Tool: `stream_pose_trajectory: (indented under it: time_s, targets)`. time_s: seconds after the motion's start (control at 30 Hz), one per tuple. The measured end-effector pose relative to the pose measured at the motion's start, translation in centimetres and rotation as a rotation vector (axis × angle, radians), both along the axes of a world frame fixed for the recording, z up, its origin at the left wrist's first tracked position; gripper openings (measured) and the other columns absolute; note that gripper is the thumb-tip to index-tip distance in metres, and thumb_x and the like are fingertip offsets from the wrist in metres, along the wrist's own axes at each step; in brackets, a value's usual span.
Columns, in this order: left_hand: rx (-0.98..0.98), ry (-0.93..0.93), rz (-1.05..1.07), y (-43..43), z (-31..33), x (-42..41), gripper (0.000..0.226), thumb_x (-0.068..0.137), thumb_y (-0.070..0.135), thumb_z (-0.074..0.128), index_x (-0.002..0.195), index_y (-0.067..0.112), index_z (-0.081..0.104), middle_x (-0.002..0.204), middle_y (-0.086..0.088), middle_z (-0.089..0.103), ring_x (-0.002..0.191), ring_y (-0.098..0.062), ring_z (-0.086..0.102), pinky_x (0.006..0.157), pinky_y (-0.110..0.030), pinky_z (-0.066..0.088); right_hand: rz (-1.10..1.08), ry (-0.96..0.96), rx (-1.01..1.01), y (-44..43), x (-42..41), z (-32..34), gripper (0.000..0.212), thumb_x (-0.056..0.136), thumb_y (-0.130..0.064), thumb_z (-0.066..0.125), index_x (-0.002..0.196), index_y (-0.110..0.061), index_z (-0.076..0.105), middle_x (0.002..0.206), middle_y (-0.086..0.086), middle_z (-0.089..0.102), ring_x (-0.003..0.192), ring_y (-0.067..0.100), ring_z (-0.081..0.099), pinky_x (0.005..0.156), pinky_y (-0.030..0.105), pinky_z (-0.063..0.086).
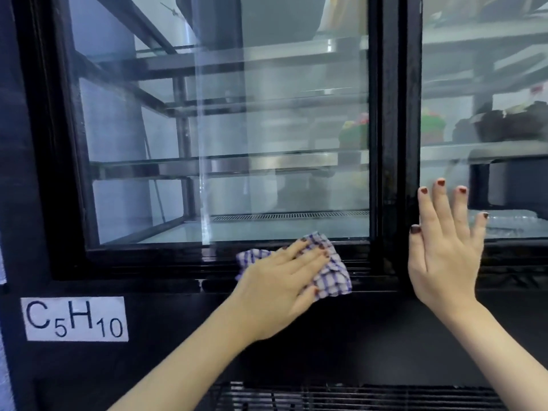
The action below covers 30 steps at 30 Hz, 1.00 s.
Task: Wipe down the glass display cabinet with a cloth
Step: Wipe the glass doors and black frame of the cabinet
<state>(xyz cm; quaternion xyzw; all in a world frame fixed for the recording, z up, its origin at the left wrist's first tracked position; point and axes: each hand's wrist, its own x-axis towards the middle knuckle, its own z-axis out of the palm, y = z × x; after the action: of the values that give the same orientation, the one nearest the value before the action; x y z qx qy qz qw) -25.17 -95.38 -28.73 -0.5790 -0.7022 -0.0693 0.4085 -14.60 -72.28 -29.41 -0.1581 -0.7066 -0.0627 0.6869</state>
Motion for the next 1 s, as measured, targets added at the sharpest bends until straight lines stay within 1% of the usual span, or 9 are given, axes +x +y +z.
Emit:
stream_pose_trajectory:
  time_s: [0.07, 0.13, 0.2, 0.27, 0.33, 0.37, 0.53, 0.83, 1.0]
  targets:
    - [-0.077, -0.048, -0.024, 4.0, 0.6, 1.7, 0.053, 0.100, 0.035, 0.027, 0.150, 0.021, 0.020, 0.156, 0.008, 0.014, 0.145, -0.008, 0.002, 0.111, -0.024, -0.012, -0.011, -0.001, 0.015, 0.0, 0.1, 0.1, 0.052, 0.094, -0.024, 0.029, 0.145, -0.013, 0.028, 0.153, 0.005, 0.022, 0.143, 0.025, 0.014, 0.112, 0.057, 0.010]
    - [-0.104, -0.024, 0.047, 6.3, 0.8, 2.7, 0.053, 0.102, 0.036, 0.019, 0.151, 0.022, 0.005, 0.158, 0.009, -0.001, 0.143, -0.007, -0.012, 0.109, -0.029, -0.020, -0.021, 0.007, 0.017, -0.1, 0.0, 0.2, 0.052, 0.094, -0.024, 0.030, 0.145, -0.013, 0.029, 0.152, 0.006, 0.024, 0.143, 0.026, 0.017, 0.112, 0.057, 0.011]
    - [-0.089, -0.004, 0.137, 6.6, 0.6, 2.9, 0.053, 0.101, 0.037, 0.015, 0.151, 0.024, 0.005, 0.158, 0.011, -0.001, 0.143, -0.006, -0.012, 0.109, -0.036, -0.021, -0.025, 0.012, 0.019, -0.2, -0.1, 0.2, 0.052, 0.094, -0.023, 0.030, 0.145, -0.012, 0.029, 0.152, 0.007, 0.025, 0.142, 0.027, 0.018, 0.112, 0.058, 0.012]
    - [-0.085, 0.060, 0.222, 5.1, 0.4, 3.0, 0.052, 0.098, 0.035, 0.018, 0.148, 0.025, 0.027, 0.154, 0.010, 0.022, 0.143, -0.008, 0.012, 0.116, -0.042, 0.001, -0.025, 0.014, 0.019, -0.3, -0.1, 0.1, 0.052, 0.094, -0.023, 0.030, 0.145, -0.011, 0.030, 0.152, 0.007, 0.025, 0.143, 0.027, 0.018, 0.112, 0.058, 0.012]
    - [-0.027, 0.082, 0.272, 2.8, 0.5, 2.4, 0.051, 0.090, 0.033, 0.027, 0.132, 0.023, 0.055, 0.138, 0.007, 0.050, 0.130, -0.011, 0.044, 0.105, -0.042, 0.036, -0.021, 0.010, 0.013, -0.3, -0.1, 0.2, 0.052, 0.094, -0.023, 0.029, 0.144, -0.011, 0.030, 0.152, 0.006, 0.024, 0.143, 0.027, 0.017, 0.112, 0.058, 0.012]
    - [-0.012, 0.062, 0.296, 1.5, 0.4, 1.8, 0.051, 0.087, 0.032, 0.030, 0.126, 0.020, 0.061, 0.132, 0.003, 0.056, 0.123, -0.014, 0.052, 0.099, -0.042, 0.044, -0.016, 0.005, 0.011, -0.3, -0.1, 0.2, 0.052, 0.094, -0.023, 0.029, 0.145, -0.012, 0.029, 0.152, 0.006, 0.024, 0.143, 0.026, 0.016, 0.112, 0.059, 0.013]
    - [0.073, 0.050, 0.465, -3.8, -0.5, -1.4, 0.054, 0.085, 0.026, 0.031, 0.125, 0.003, 0.059, 0.131, -0.011, 0.056, 0.118, -0.028, 0.057, 0.090, -0.049, 0.048, -0.003, -0.019, -0.006, -0.4, 0.1, 0.2, 0.052, 0.094, -0.023, 0.028, 0.145, -0.013, 0.027, 0.153, 0.006, 0.023, 0.143, 0.026, 0.015, 0.111, 0.060, 0.013]
    - [0.098, 0.118, 0.179, 7.3, 0.0, 3.9, 0.052, 0.087, 0.035, 0.030, 0.128, 0.022, 0.059, 0.136, 0.007, 0.053, 0.128, -0.012, 0.047, 0.102, -0.030, 0.041, -0.016, -0.014, 0.005, -0.5, 0.0, 0.3, 0.052, 0.094, -0.023, 0.028, 0.145, -0.011, 0.028, 0.152, 0.007, 0.024, 0.143, 0.025, 0.014, 0.110, 0.060, 0.014]
    - [0.219, 0.142, 0.113, 4.6, -0.6, 1.7, 0.047, 0.082, 0.029, 0.041, 0.117, 0.013, 0.067, 0.126, -0.001, 0.062, 0.118, -0.018, 0.057, 0.096, -0.037, 0.046, -0.022, 0.013, 0.002, -0.8, -0.4, -0.1, 0.053, 0.093, -0.021, 0.030, 0.145, -0.010, 0.027, 0.152, 0.008, 0.024, 0.143, 0.027, 0.015, 0.110, 0.061, 0.014]
